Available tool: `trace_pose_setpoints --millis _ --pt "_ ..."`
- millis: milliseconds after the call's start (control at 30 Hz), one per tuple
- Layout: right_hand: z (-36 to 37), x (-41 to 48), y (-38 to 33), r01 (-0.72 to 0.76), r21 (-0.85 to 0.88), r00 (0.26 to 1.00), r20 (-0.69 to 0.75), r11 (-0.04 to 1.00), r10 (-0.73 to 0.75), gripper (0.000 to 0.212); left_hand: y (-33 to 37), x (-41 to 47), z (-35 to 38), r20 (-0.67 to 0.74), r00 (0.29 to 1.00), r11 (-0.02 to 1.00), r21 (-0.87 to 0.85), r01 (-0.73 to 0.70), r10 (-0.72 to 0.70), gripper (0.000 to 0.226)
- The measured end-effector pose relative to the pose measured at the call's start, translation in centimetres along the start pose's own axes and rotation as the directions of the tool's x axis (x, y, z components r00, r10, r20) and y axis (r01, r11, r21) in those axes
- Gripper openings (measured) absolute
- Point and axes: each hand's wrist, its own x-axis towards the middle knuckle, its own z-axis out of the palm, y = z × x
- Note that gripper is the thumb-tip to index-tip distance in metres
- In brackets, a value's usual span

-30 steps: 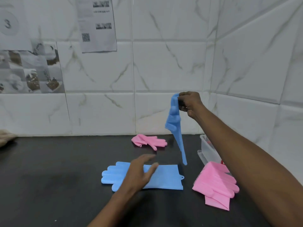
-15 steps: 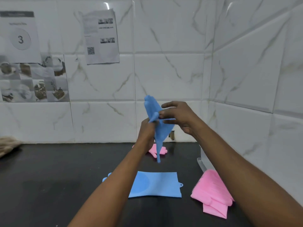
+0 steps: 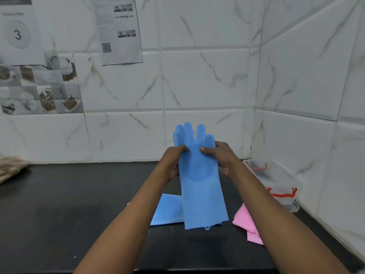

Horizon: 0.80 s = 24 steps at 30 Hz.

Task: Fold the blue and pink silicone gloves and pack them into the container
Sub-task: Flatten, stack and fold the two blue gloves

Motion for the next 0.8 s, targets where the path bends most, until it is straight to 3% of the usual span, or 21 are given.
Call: trace_pose_setpoints --millis 100,133,167,233,300,400,433,500,567,633,700,733,800 --pt "1.2 0.4 -1.3 0.132 -0.282 0.989 -0.021 0.95 -0.144 0.018 -0.9 -0.2 -0.7 -0.331 0.93 0.961 0.268 -0.068 0.158 0.06" --pt "1.7 0.5 -1.8 0.188 -0.457 0.978 0.007 0.869 -0.208 0.015 -1.5 -0.6 -0.9 -0.371 0.913 0.962 0.261 -0.075 0.172 0.062" --pt "2.4 0.4 -2.3 0.244 -0.618 0.961 0.052 0.748 -0.271 0.015 -2.0 -1.1 -1.0 -0.364 0.925 0.987 0.147 -0.061 0.111 0.063" --pt "4.4 -0.4 -2.7 0.337 -0.784 0.924 0.168 0.521 -0.345 0.028 -2.8 -1.8 -1.2 -0.145 0.982 0.95 -0.304 0.075 -0.124 0.075" --pt "6.6 -1.9 -2.2 0.393 -0.816 0.916 0.308 0.424 -0.257 0.04 -3.5 -2.3 -1.5 0.161 0.974 0.733 -0.642 0.225 -0.158 0.078" --pt "7.5 -3.6 0.2 0.392 -0.85 0.899 0.435 0.352 0.049 0.053 -4.4 -2.4 -2.1 0.182 0.982 0.532 -0.828 0.178 -0.044 0.048" --pt "6.8 -3.9 0.8 0.366 -0.844 0.909 0.414 0.393 0.044 0.057 -4.6 -2.6 -2.3 0.197 0.98 0.491 -0.853 0.178 -0.012 0.047" --pt "4.8 -4.0 1.6 0.247 -0.769 0.969 0.2 0.59 -0.146 0.05 -5.1 -2.8 -2.8 0.23 0.972 0.466 -0.866 0.183 0.046 0.054" --pt "2.5 -3.5 2.6 0.087 -0.649 0.951 -0.172 0.756 -0.257 0.04 -4.9 -3.0 -3.5 0.249 0.968 0.38 -0.898 0.22 0.028 0.047" --pt "0.8 -3.4 4.1 -0.167 -0.403 0.93 -0.367 0.9 0.008 0.052 -4.5 -2.7 -3.6 0.251 0.963 0.351 -0.914 0.203 0.096 0.043" --pt "-0.1 -3.2 6.6 -0.386 0.017 0.9 -0.213 0.922 0.381 0.068 -3.8 -1.9 -3.3 0.229 0.969 0.41 -0.896 0.172 0.093 0.032" --pt "-0.3 -3.1 7.7 -0.454 0.204 0.874 -0.09 0.867 0.478 0.077 -3.4 -1.8 -3.2 0.217 0.973 0.431 -0.888 0.162 0.082 0.029" --pt "-0.5 -3.1 9.2 -0.473 0.445 0.86 0.043 0.761 0.509 0.078 -2.5 -1.6 -3.3 0.198 0.979 0.512 -0.847 0.142 0.055 0.03"
